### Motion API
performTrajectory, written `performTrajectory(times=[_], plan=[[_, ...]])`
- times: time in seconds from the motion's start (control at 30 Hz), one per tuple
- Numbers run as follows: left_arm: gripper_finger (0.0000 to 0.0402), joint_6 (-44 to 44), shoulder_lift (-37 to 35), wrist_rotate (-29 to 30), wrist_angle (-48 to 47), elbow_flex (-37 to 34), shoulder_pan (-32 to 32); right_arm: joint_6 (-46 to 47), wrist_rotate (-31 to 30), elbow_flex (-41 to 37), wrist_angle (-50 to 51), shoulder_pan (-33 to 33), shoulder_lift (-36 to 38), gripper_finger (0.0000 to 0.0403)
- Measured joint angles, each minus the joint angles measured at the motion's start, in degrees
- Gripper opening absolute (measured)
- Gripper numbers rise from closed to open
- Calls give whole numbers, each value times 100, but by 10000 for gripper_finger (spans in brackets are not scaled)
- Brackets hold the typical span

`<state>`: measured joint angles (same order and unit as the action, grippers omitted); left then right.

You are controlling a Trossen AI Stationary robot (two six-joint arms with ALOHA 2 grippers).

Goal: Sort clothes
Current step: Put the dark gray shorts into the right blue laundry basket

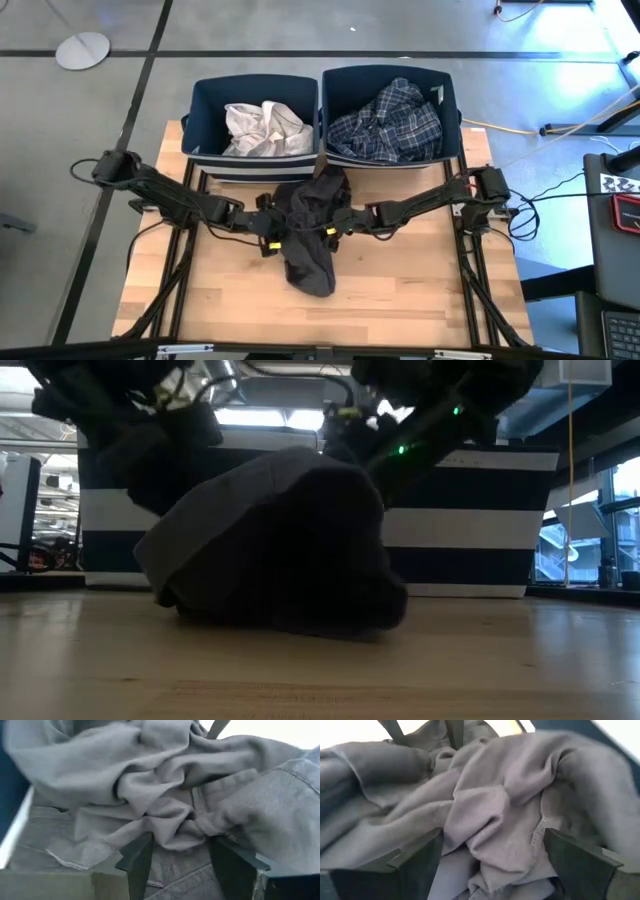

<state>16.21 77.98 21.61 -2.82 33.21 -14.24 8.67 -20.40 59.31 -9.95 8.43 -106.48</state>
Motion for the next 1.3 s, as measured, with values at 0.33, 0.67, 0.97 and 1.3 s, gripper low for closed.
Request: performTrajectory(times=[0.33,0.67,0.97,1.3], plan=[[184,-551,1254,2,1788,-8,2,-9,55,9,-401,-66,-626,347],[184,-746,1744,-46,2640,-17,4,-21,70,4,-561,-126,-906,324],[184,-748,1733,-92,2787,-9,7,-29,99,20,-452,-133,-1009,129],[184,-759,1588,-91,2540,2,-98,-264,-154,25,-59,-60,-924,43]])
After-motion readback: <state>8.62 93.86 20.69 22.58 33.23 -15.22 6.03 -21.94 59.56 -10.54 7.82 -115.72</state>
